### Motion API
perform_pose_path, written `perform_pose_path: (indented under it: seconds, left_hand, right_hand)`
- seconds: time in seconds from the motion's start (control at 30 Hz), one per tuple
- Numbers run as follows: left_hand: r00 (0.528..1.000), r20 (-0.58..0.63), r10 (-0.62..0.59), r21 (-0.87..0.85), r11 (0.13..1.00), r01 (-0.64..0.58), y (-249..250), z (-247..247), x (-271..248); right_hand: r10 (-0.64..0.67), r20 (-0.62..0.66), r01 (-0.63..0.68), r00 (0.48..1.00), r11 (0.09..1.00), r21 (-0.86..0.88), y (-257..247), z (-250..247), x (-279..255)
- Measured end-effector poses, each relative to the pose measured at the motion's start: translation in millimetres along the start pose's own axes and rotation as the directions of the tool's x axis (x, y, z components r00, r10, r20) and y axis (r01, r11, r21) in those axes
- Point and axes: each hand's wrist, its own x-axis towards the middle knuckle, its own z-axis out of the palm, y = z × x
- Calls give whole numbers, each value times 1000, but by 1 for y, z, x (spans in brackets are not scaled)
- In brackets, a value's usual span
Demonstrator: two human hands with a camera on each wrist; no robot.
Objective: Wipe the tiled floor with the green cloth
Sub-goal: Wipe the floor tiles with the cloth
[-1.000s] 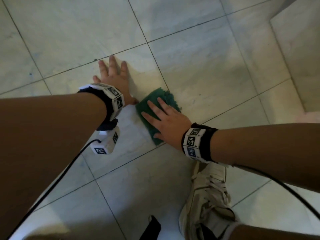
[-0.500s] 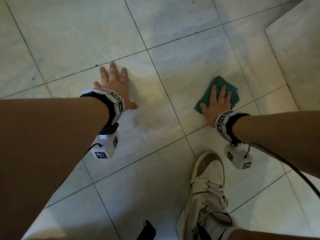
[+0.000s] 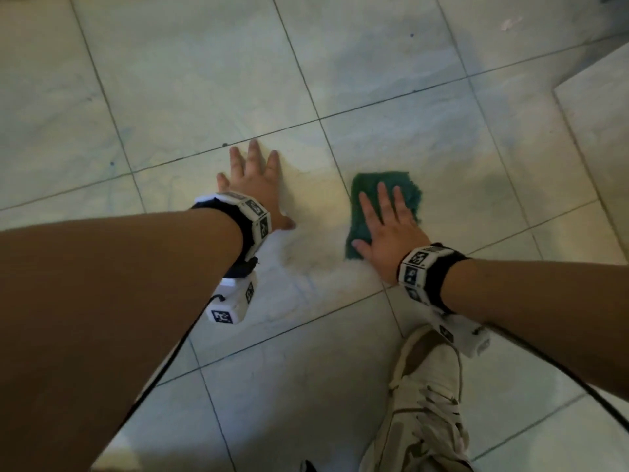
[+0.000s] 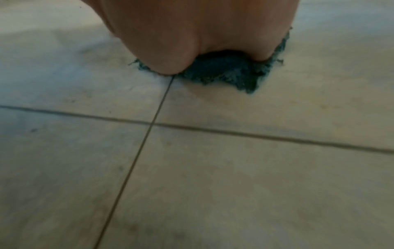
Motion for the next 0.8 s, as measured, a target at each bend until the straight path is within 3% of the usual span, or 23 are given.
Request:
perform_pose_path:
  seconds: [0.17,0.23,0.33,0.4,0.5,0.6,0.7,0.8]
  left_hand:
    - [996,-70,57,-73,995,-62,-11,6,-10]
    - [991,-120,64,-82,994,-74,-25,9,-18]
    - [990,-142,-10,-70,998,0,-58,11,-28]
    - [992,-101,-80,-81,994,72,-83,9,-33]
    - [992,-43,-117,-85,990,114,-102,8,-36]
    - [994,-26,-109,-88,990,106,-102,7,-33]
    - [994,-19,-105,-95,990,102,-100,6,-33]
    - [995,-22,-98,-107,990,95,-101,7,-34]
  right_hand:
    - [87,-60,-86,994,996,19,-26,-9,17]
    - [-71,-55,66,996,994,-82,-43,-12,21]
    - [-400,48,399,915,885,-241,-77,-16,24]
    - [-453,92,460,887,847,-268,-101,-19,29]
    - [-412,51,412,910,880,-236,-134,-39,58]
    - [-260,-59,251,964,959,-130,-158,-82,111]
    - [-128,-88,120,988,989,-91,-164,-117,152]
    - [-209,-94,188,974,963,-192,-158,-110,138]
